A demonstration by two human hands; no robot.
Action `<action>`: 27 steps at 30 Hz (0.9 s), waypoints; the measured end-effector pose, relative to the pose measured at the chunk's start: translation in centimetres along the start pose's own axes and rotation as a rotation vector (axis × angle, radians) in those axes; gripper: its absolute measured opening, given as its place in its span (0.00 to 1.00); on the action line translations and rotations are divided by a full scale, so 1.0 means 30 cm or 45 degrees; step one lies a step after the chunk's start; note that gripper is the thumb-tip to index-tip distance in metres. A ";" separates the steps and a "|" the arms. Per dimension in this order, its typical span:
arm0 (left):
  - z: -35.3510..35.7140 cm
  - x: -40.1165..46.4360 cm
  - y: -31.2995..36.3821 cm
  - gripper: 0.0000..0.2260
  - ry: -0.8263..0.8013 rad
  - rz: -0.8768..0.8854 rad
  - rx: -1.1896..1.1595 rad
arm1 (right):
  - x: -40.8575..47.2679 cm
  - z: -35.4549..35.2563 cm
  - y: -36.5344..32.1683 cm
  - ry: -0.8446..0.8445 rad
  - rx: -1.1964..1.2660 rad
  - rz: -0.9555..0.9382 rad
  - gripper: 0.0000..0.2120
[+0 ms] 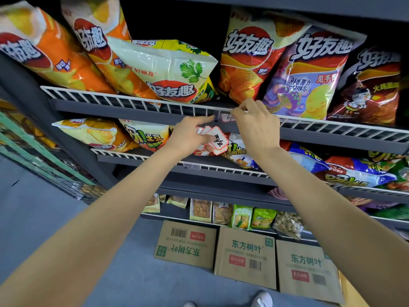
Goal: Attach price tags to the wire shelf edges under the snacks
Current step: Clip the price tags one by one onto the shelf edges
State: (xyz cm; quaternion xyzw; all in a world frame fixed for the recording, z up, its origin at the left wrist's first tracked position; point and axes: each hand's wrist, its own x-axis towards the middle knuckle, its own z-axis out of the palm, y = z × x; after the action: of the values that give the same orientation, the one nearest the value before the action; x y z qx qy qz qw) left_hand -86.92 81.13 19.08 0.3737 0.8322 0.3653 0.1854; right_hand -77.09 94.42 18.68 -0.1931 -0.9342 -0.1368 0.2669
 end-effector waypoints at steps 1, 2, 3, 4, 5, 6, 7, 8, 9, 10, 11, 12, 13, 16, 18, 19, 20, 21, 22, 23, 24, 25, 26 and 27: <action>0.001 0.000 0.001 0.25 0.000 0.000 -0.004 | 0.003 0.000 0.000 0.010 0.012 0.012 0.16; 0.001 0.000 0.001 0.25 0.001 -0.002 -0.009 | 0.006 0.001 -0.001 0.024 0.033 0.030 0.17; 0.001 0.000 0.001 0.25 0.002 -0.006 -0.016 | 0.011 0.006 -0.002 0.035 0.061 0.050 0.16; 0.000 0.001 0.001 0.25 0.002 -0.010 -0.022 | 0.017 0.010 -0.005 0.040 0.091 0.073 0.16; -0.001 0.002 0.002 0.25 0.001 -0.013 -0.023 | 0.021 0.013 -0.009 0.039 0.117 0.093 0.15; -0.002 0.004 0.003 0.25 0.000 -0.013 -0.021 | 0.025 0.015 -0.013 0.036 0.136 0.104 0.14; -0.003 0.004 0.003 0.25 -0.002 -0.014 -0.019 | 0.026 0.017 -0.016 0.032 0.145 0.103 0.14; -0.004 0.005 0.004 0.25 -0.003 -0.015 -0.016 | 0.025 0.019 -0.018 0.026 0.148 0.095 0.14; -0.005 0.005 0.004 0.25 -0.006 -0.017 -0.014 | 0.022 0.020 -0.021 0.023 0.144 0.088 0.14; -0.006 0.005 0.004 0.25 -0.007 -0.018 -0.016 | 0.019 0.020 -0.022 0.023 0.132 0.084 0.14; -0.006 0.006 0.004 0.25 -0.008 -0.019 -0.021 | 0.015 0.018 -0.023 0.026 0.109 0.080 0.15; -0.006 0.007 0.003 0.25 -0.009 -0.018 -0.023 | 0.011 0.015 -0.024 0.029 0.082 0.074 0.15; -0.004 0.008 0.003 0.25 -0.007 -0.017 -0.020 | 0.005 0.012 -0.025 0.029 0.060 0.066 0.14; -0.001 0.014 0.001 0.25 0.000 -0.017 -0.008 | -0.016 0.000 -0.021 0.020 -0.009 0.018 0.15; 0.000 0.019 -0.001 0.25 0.003 -0.015 -0.001 | -0.027 -0.008 -0.016 0.001 -0.067 -0.015 0.16; 0.000 0.020 -0.002 0.26 0.004 -0.016 0.003 | -0.029 -0.010 -0.015 -0.009 -0.084 -0.026 0.16; 0.000 0.021 -0.002 0.25 0.006 -0.018 0.002 | -0.029 -0.009 -0.014 -0.018 -0.092 -0.034 0.16; 0.000 0.023 -0.004 0.26 0.009 -0.018 -0.008 | -0.027 -0.007 -0.014 -0.024 -0.092 -0.042 0.15; 0.001 0.025 -0.005 0.26 0.013 -0.016 -0.018 | -0.027 -0.004 -0.014 -0.025 -0.093 -0.050 0.14; 0.002 0.027 -0.007 0.26 0.015 -0.012 -0.022 | -0.028 -0.003 -0.014 -0.018 -0.096 -0.059 0.14; 0.004 0.026 -0.006 0.26 0.015 -0.007 -0.019 | -0.033 -0.003 -0.013 -0.012 -0.100 -0.065 0.16; 0.007 0.025 -0.007 0.26 0.012 -0.002 -0.018 | -0.041 -0.004 -0.011 -0.012 -0.100 -0.070 0.18; 0.010 0.023 -0.008 0.27 0.008 0.000 -0.024 | -0.052 -0.004 -0.007 -0.028 -0.097 -0.074 0.22; 0.014 0.021 -0.011 0.27 0.005 -0.003 -0.042 | -0.064 -0.001 -0.002 -0.048 -0.094 -0.077 0.26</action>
State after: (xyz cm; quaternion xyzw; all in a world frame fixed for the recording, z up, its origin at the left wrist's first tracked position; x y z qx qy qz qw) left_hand -87.23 81.66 18.53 0.3689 0.8268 0.3797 0.1901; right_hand -75.58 93.80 17.64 -0.1771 -0.9388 -0.1753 0.2378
